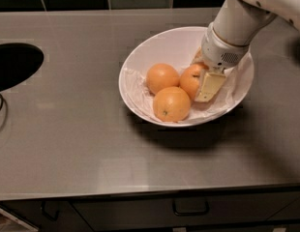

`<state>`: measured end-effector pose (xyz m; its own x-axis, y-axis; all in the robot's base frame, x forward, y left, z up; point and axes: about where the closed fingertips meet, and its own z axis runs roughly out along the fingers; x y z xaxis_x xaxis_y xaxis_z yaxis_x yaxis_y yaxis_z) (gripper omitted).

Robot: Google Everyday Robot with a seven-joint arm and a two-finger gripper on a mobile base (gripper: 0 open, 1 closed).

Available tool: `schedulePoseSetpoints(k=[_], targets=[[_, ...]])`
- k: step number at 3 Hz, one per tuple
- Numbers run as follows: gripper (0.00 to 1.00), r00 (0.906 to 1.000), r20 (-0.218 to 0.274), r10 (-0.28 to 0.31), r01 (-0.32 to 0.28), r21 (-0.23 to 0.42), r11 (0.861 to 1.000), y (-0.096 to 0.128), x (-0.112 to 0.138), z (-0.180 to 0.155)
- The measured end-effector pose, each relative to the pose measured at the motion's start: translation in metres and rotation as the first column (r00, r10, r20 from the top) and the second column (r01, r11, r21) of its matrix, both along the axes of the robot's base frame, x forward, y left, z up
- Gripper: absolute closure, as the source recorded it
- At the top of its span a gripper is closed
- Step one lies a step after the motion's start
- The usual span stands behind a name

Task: Pick orange from white bowl

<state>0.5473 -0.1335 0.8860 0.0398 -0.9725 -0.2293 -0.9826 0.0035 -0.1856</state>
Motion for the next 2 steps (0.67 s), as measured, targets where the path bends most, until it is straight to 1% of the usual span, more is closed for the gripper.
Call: schedulePoseSetpoints(k=[1, 2], targets=[[1.0, 0.998, 0.064, -0.002, 0.0, 0.028, 1.0, 0.004, -0.006, 0.028], [1.0, 0.9911, 0.133, 0.01, -0.016, 0.047, 0.999, 0.01, -0.014, 0.061]])
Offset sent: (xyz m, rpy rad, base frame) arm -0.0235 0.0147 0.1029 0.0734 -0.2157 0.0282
